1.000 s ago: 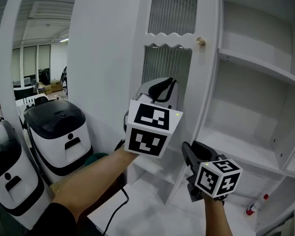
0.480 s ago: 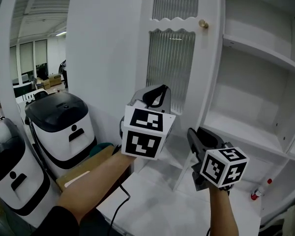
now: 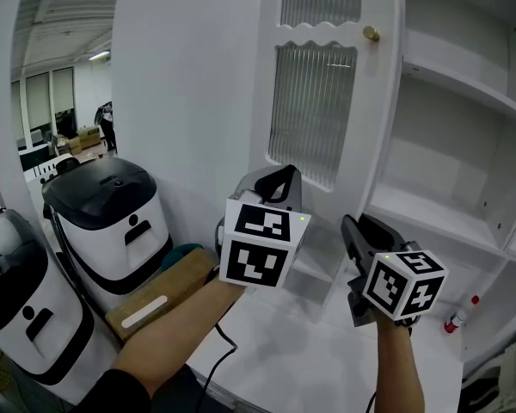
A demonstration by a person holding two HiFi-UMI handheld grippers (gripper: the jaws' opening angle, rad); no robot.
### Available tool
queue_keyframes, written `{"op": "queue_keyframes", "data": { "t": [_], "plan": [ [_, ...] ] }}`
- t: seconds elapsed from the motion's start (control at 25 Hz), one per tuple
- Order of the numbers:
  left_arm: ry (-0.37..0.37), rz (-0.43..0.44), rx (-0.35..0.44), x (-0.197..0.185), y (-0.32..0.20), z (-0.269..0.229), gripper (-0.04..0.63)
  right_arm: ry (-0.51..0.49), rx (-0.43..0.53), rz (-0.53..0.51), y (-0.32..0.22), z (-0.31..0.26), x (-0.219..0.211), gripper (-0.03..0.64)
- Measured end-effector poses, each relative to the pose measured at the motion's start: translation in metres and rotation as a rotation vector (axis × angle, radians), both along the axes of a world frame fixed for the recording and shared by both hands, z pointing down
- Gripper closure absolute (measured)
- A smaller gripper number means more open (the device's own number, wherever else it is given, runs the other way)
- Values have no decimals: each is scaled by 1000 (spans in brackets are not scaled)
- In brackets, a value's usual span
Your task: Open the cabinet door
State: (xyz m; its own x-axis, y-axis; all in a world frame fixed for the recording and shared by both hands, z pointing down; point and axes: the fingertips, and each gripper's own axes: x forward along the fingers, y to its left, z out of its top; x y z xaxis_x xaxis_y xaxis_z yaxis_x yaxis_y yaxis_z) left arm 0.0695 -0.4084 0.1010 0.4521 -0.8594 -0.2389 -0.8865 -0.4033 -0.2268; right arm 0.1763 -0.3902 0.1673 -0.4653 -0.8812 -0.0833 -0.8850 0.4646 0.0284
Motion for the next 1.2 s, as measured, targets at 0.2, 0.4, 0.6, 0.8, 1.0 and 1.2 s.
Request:
{"op": "queue_keyframes", "data": {
  "t": [0.2,0.4,0.6,0.8,1.0,1.2],
  "plan": [
    [1,15,-30,-6,3,12,584,1,-1,24,6,1,-4,534],
    [6,41,-69,-8,8,26,584,-5,5,52,11,1,-7,534],
    [20,72,-111,-7,16,37,584,-10,15,75,15,0,-9,534],
    [13,80,-138,-9,19,45,584,-5,21,90,19,1,-13,534],
    [12,89,-130,-16,26,44,584,-5,23,103,22,1,-20,534],
    [-11,98,-110,-7,31,40,584,-7,33,105,29,1,-20,537]
  ]
}}
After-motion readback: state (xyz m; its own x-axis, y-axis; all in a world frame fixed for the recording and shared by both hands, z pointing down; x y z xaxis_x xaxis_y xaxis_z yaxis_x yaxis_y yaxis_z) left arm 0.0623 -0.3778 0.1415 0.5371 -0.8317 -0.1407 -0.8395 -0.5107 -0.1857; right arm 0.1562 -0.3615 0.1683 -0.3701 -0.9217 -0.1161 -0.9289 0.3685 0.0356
